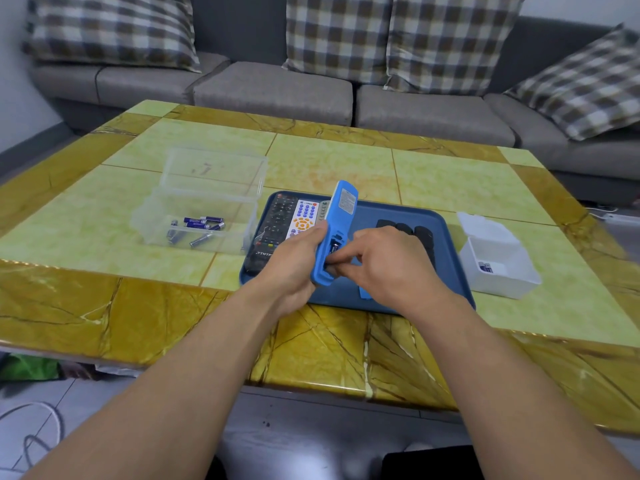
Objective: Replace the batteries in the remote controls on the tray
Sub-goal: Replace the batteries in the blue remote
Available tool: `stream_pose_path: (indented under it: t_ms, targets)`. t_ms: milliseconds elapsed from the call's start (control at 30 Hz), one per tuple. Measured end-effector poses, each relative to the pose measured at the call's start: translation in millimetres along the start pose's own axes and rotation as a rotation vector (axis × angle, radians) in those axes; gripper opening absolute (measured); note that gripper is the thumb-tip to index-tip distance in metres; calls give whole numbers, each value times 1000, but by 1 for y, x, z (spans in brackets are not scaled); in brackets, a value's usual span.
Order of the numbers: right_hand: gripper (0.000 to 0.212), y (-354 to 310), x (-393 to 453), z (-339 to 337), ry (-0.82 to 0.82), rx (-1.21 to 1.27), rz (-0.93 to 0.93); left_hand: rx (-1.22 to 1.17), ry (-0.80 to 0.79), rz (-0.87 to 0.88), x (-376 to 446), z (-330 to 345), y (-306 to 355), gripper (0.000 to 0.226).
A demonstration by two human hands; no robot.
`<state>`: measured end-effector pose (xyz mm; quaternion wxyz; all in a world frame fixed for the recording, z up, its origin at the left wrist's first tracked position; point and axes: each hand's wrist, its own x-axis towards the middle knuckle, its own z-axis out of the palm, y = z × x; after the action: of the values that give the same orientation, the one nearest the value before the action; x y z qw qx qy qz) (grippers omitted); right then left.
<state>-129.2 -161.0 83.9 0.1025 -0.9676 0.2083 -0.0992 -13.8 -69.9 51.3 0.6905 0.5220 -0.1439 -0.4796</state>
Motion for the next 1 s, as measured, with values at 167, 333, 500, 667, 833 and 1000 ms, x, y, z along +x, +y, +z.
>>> stream_pose_path:
  t_ms: [167,333,500,667,833,1000]
  targets:
    - [20,-5,3,1,-21,-143,-80,24,28,-56,0,-2,-1,37]
    - [27,-13,-2,11,42,-189,-151,-78,84,-112,2,-6,0,36]
    - [24,-18,-3,10,63,-142,-154,-129,113,-136,5,-7,3,37]
    - [23,-10,0,11,-162,-34,-121,-53,145,-148,5,-8,0,32]
    - [16,5,4,14,-124,170,-100,47,132,-100,4,-4,-3,28]
    - [6,19,-2,8,18,919,200,128,155,-51,5,-1,-6,36]
